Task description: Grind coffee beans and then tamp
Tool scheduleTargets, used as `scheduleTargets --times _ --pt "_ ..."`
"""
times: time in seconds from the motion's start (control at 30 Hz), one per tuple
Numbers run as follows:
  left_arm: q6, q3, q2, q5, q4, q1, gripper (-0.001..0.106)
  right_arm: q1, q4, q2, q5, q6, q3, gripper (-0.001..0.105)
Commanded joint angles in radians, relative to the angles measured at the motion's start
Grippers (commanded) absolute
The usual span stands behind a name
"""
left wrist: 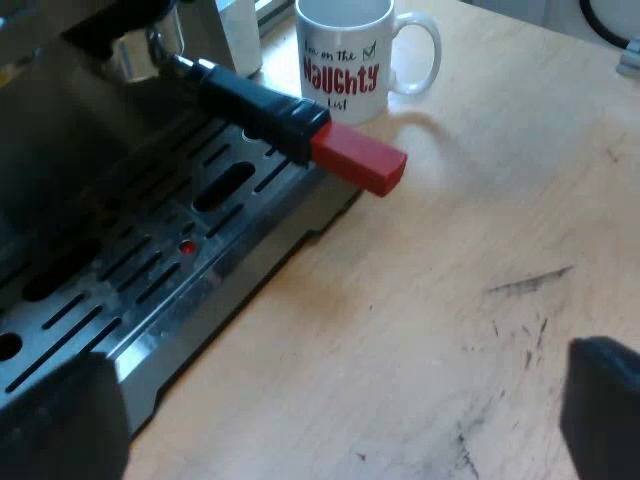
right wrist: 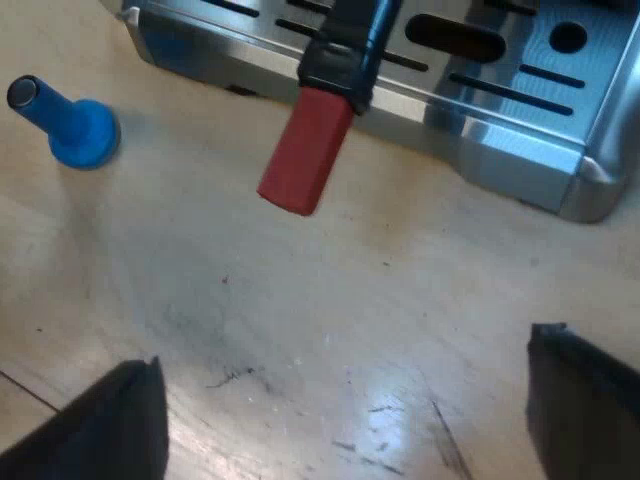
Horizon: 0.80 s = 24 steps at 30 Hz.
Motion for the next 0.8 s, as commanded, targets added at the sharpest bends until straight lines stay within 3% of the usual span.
scheduleTargets --times 0.03,0.17,0.33,0.5,0.8 --pt "-0.001 -0.006 0.007 0.012 -0.033 -0.003 0.068 0.042 -0.049 0.033 0.066 0.017 -0.009 0.079" --pt "-0.001 -0.006 0.006 0.023 -0.048 -0.003 0.071 0.047 -0.073 0.068 0.071 0.089 -0.009 0.079" --pt "0.001 -0.006 0.006 0.035 -0.048 -0.003 0.078 0.047 -0.107 0.123 0.071 0.11 -0.009 0.079" --pt "0.055 0.005 0.006 0.035 -0.048 -0.003 0.078 0.047 -0.142 0.161 0.071 0.159 -0.009 0.079" --pt "0.079 0.065 0.006 0.084 -0.155 -0.003 0.078 0.067 -0.152 0.167 0.078 0.159 -0.02 0.079"
